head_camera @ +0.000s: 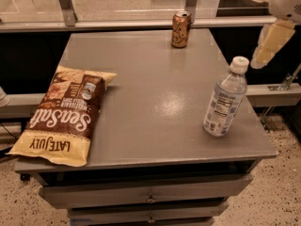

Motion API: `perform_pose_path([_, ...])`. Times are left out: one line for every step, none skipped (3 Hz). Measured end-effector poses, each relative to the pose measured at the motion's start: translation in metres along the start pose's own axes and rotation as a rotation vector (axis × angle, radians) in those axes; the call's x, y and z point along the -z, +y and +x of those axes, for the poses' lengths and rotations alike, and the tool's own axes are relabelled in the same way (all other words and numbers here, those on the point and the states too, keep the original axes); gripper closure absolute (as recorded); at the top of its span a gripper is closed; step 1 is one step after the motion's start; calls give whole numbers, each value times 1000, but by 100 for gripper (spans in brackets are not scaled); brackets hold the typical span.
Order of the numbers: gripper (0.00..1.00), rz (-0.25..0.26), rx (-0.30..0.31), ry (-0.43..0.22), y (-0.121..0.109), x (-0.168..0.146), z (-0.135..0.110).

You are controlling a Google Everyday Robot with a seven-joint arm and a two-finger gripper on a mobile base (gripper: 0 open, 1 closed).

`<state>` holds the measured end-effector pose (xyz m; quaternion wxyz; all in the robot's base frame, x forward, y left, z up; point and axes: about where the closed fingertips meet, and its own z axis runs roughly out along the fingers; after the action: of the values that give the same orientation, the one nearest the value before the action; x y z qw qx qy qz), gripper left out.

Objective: Pick orange can

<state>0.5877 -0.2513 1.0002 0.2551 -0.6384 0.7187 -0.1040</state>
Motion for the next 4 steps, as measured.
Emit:
perform_pose_path([0,92,-70,-69,-33,-26,-19])
perform_pose_path([0,149,-245,-178,-60,-55,-20])
perform_pose_path([0,155,-426,-338,-75,-81,-17])
perform_pose_path([0,123,-592,-534,-83,-107,-22])
